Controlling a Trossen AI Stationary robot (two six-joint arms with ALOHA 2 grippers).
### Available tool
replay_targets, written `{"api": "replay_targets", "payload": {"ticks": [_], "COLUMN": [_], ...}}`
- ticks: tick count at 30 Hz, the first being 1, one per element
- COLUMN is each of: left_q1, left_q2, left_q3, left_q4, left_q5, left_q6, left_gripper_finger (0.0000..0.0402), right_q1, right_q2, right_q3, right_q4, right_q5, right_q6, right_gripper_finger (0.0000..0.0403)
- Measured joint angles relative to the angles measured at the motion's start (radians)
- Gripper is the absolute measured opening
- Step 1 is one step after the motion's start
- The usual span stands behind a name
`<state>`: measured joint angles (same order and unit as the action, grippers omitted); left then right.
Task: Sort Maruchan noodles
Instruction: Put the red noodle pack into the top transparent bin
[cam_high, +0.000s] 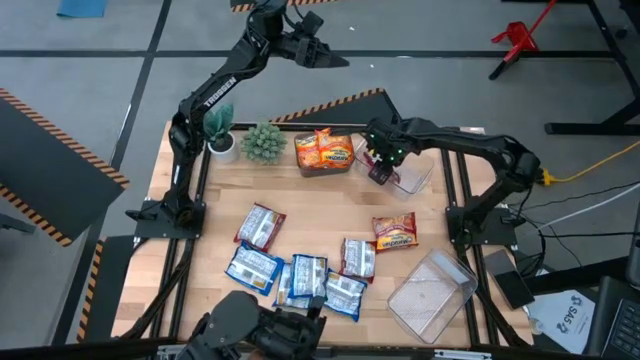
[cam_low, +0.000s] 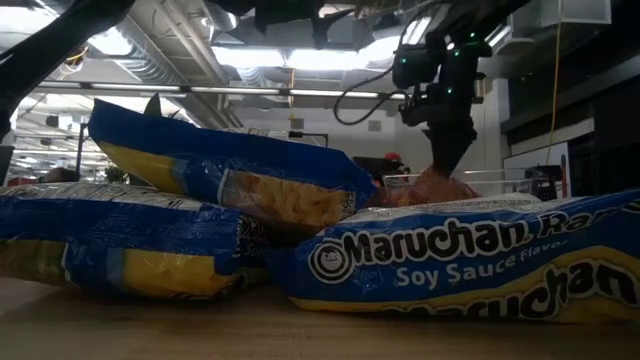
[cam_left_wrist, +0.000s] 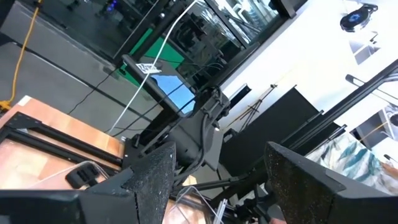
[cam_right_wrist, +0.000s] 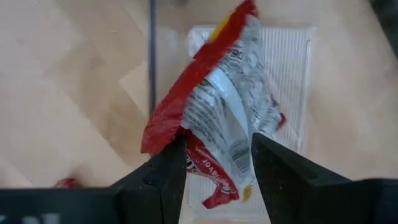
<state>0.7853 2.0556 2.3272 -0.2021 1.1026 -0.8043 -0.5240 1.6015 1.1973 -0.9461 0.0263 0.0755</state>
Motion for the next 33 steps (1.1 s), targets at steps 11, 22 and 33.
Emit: {"api": "replay_targets", "payload": {"ticks": [11,22,33], "left_q1": [-0.002,-0.096,-0.266], "left_q2": [0.0,-0.007,-0.019], "left_q3": [0.0,0.0,-0.002], "left_q4": [-0.02,-0.345,-0.521], "left_q5": [0.047,0.197,0.24], "left_q6": [-0.023,0.236,0.341], "left_gripper_finger": [0.024,0.0235,0.0235], "right_q1": [-0.074,0.14,0.562], "right_q2": [0.03,-0.271,-0.32], "right_q3": [0.0,0.003,-0.075], "right_q4": [0.034,-0.074,-0.299], "right_q5": [0.036,-0.246,-0.076], "right_q6": [0.112,0.065,0.357], "right_gripper_finger": [0.0165,0.0165,0.0166]}}
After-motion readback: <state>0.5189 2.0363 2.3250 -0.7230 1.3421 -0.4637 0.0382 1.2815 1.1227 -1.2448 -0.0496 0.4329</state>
